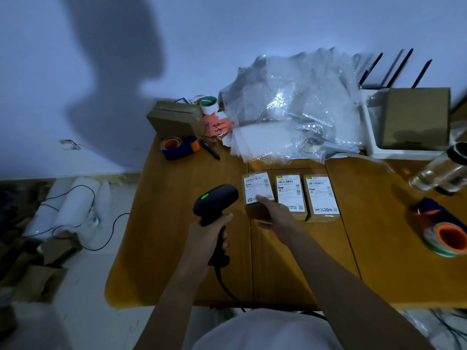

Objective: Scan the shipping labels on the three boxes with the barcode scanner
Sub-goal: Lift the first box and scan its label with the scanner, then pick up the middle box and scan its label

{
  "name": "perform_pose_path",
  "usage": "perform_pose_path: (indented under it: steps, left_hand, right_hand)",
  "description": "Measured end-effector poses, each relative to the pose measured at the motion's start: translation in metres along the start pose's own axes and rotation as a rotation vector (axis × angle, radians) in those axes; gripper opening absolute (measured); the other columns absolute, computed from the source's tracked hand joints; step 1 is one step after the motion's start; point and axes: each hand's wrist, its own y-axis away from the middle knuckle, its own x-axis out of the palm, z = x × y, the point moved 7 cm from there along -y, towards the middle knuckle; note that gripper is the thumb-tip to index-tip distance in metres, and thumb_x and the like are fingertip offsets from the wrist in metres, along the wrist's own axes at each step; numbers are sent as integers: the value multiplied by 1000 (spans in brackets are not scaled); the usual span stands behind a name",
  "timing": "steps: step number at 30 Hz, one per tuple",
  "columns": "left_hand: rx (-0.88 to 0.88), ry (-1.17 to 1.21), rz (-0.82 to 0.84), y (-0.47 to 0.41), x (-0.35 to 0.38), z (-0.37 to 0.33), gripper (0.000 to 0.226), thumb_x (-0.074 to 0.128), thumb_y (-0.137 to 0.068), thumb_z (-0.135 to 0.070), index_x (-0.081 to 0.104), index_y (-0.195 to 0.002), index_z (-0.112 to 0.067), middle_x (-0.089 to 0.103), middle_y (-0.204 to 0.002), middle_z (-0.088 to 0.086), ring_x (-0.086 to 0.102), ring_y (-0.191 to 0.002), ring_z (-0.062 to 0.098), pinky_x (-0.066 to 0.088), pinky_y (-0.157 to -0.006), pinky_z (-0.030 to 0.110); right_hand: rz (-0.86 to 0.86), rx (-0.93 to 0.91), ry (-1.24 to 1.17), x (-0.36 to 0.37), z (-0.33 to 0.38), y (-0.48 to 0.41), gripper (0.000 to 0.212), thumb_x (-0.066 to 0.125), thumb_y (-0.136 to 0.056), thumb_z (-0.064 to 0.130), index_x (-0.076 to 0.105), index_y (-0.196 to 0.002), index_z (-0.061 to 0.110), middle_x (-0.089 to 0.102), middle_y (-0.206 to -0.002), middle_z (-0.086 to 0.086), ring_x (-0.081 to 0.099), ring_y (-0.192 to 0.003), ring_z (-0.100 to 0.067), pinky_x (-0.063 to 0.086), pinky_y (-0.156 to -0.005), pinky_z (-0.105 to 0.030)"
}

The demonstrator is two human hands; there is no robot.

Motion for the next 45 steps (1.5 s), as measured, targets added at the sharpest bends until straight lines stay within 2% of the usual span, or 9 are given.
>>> perform_pose_path:
  steps: [4, 9, 12, 21, 25, 31, 38, 41, 45]
  left_hand:
    - [-9, 10, -16, -2, -2, 2, 24, 79, -87, -25, 64, -76, -11, 55, -59, 5, 51, -48, 17, 47, -51, 30]
    - [-21, 13, -27, -5, -7, 2, 22, 80, -86, -25, 65, -79, -11, 56, -58, 4, 51, -48, 17, 47, -54, 31]
    - [-36, 1, -23, -7, -9, 5, 23, 81, -86, -27, 65, -79, -11, 57, -59, 3, 52, -49, 16, 47, -55, 31]
    - [-60, -28, 12, -5, 2, 11, 25, 79, -87, -26, 63, -75, -12, 56, -59, 4, 51, -49, 16, 46, -54, 30]
    - [-55, -34, 47, -4, 9, 11, 26, 80, -86, -28, 63, -72, -13, 56, -59, 4, 51, -49, 16, 46, -56, 31]
    - [-52, -42, 89, -2, 17, 14, 27, 80, -85, -28, 63, -72, -12, 56, -59, 5, 52, -51, 18, 46, -62, 36]
    - [-66, -30, 113, 0, 19, 16, 27, 80, -85, -30, 62, -76, -12, 56, -60, 4, 52, -50, 17, 46, -58, 32]
    - [-68, -13, 109, -1, 21, 15, 28, 81, -84, -29, 61, -75, -12, 55, -59, 4, 52, -49, 17, 47, -54, 30]
    - [-70, -26, 120, -2, 22, 16, 28, 80, -85, -29, 61, -75, -12, 55, -60, 4, 52, -49, 16, 47, -55, 29]
  right_hand:
    - [2, 73, -211, 17, -14, -5, 65, 80, -87, 24, 48, -140, 3, 64, -122, -18, 66, -102, -26, 62, -70, -33]
    - [32, 82, -238, 15, -30, -14, 54, 75, -90, 14, 54, -138, 3, 61, -136, -18, 58, -126, -32, 54, -102, -43]
    - [-8, 97, -324, 6, -37, -18, 53, 74, -89, 9, 52, -137, 2, 60, -137, -19, 54, -131, -34, 48, -111, -47]
    - [-30, 144, -412, 3, -41, -24, 50, 70, -94, 12, 51, -139, 3, 60, -136, -21, 60, -124, -35, 55, -100, -44]
    - [-50, 145, -432, 6, -38, -27, 52, 70, -95, 15, 50, -142, 5, 59, -137, -19, 61, -117, -31, 58, -86, -37]
    - [-31, 143, -435, 2, -36, -25, 47, 63, -99, 9, 49, -143, 2, 57, -139, -20, 56, -125, -34, 52, -100, -41]
    - [-6, 193, -276, -3, -39, -18, 42, 59, -102, 16, 51, -140, 3, 62, -133, -21, 60, -124, -33, 49, -106, -43]
    - [58, 210, 12, -6, -33, -5, 45, 65, -99, 25, 53, -137, 6, 61, -130, -18, 59, -121, -32, 49, -108, -44]
    - [45, 43, 614, -13, 2, 5, 39, 67, -96, 31, 62, -122, 2, 68, -110, -14, 66, -89, -20, 57, -74, -30]
